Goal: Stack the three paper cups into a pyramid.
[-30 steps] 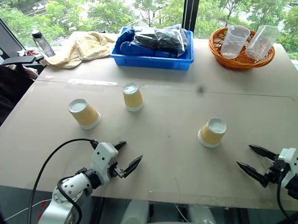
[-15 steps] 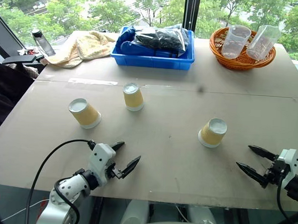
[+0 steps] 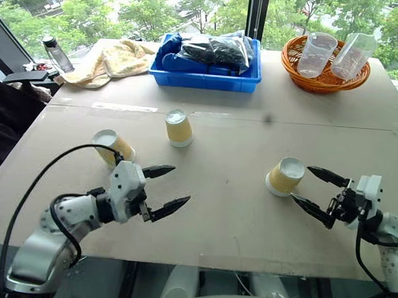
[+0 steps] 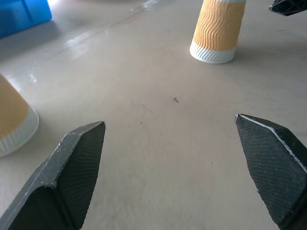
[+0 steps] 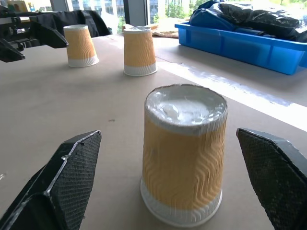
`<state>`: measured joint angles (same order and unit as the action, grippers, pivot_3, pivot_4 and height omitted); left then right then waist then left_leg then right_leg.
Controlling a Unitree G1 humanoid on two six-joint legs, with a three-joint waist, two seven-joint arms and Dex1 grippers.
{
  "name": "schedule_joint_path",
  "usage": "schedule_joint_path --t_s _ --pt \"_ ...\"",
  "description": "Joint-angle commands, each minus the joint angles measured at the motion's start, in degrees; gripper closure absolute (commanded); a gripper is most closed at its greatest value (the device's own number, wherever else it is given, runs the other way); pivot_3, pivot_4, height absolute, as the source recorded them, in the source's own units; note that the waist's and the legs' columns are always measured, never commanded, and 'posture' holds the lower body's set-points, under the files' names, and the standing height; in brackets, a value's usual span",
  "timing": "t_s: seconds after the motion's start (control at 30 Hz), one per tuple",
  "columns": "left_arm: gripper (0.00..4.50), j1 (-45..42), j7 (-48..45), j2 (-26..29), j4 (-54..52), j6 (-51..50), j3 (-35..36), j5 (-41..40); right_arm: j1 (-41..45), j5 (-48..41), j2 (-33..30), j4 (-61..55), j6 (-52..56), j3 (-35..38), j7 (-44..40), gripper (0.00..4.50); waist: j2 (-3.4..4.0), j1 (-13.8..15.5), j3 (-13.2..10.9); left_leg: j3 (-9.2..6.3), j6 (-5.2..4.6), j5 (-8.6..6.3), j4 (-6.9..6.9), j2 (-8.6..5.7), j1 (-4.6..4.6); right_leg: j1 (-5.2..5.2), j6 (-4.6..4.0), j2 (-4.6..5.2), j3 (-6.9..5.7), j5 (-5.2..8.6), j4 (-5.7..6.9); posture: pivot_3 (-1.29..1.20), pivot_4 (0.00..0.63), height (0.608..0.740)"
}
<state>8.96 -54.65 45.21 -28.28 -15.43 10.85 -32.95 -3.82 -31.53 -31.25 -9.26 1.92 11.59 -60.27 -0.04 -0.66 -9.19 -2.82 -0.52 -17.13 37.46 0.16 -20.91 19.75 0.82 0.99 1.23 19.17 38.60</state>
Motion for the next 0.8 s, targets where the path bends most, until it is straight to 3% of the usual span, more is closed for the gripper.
schedule_joint_path --t_s 0.03,0.2,0.57,0.6,0.63,0.73,0.8 --pt "0.05 -2.18 -3.28 3.13 -2.54 -2.80 3.32 -5.03 1.65 1.07 -0.02 -1.49 0.86 -0.51 2.60 0.00 0.00 -0.01 0.00 0.00 0.03 0.02 -0.01 0.00 -0.04 0.02 0.00 0.00 -0.01 0.00 -0.04 0.00 0.150 0.740" --pt "0.05 -4.86 -6.19 6.54 -3.24 -5.44 6.39 -9.04 2.99 2.13 0.03 -0.05 1.49 -1.67 3.60 0.00 -0.02 -0.03 -0.02 -0.04 0.22 0.12 -0.02 0.00 -0.33 0.28 0.00 -0.02 -0.08 0.00 -0.06 0.00 0.150 0.740" --pt "0.05 -5.82 -5.93 4.93 -5.15 -8.64 7.43 -14.13 4.87 1.33 0.24 1.25 3.19 -2.71 2.71 0.00 -0.05 -0.06 -0.04 -0.03 0.22 0.12 0.03 0.00 -0.40 0.36 0.01 -0.04 -0.07 0.00 0.01 0.00 0.150 0.740" --pt "0.00 -5.81 -6.17 5.01 -5.18 -8.61 7.41 -13.82 5.09 1.18 0.37 1.26 3.22 -2.60 2.89 0.52 -0.05 -0.06 -0.04 -0.04 0.22 0.12 0.05 0.00 -0.41 0.36 0.01 -0.04 -0.07 0.00 0.02 0.00 0.150 0.740" --pt "0.00 -6.13 -5.82 4.53 -5.23 -8.97 7.73 -14.74 5.23 1.06 0.36 1.21 3.35 -2.57 2.96 0.67 -0.05 -0.07 -0.04 -0.04 0.22 0.12 0.06 0.00 -0.41 0.36 0.01 -0.03 -0.07 0.00 0.03 0.00 0.150 0.740" --pt "0.00 -6.63 -5.74 4.29 -5.38 -9.54 8.14 -15.59 5.22 0.88 0.18 1.16 3.41 -2.62 2.55 2.22 -0.05 -0.08 -0.04 -0.04 0.22 0.12 0.09 0.00 -0.41 0.37 0.01 -0.04 -0.07 0.00 0.10 0.00 0.150 0.740" --pt "0.00 -6.59 -5.95 4.41 -5.35 -9.66 8.34 -15.64 5.02 0.44 0.21 0.82 3.71 -2.55 2.21 2.39 -0.05 -0.08 -0.04 -0.03 0.22 0.13 0.09 0.00 -0.41 0.37 0.01 -0.04 -0.06 0.00 0.13 0.00 0.150 0.740"
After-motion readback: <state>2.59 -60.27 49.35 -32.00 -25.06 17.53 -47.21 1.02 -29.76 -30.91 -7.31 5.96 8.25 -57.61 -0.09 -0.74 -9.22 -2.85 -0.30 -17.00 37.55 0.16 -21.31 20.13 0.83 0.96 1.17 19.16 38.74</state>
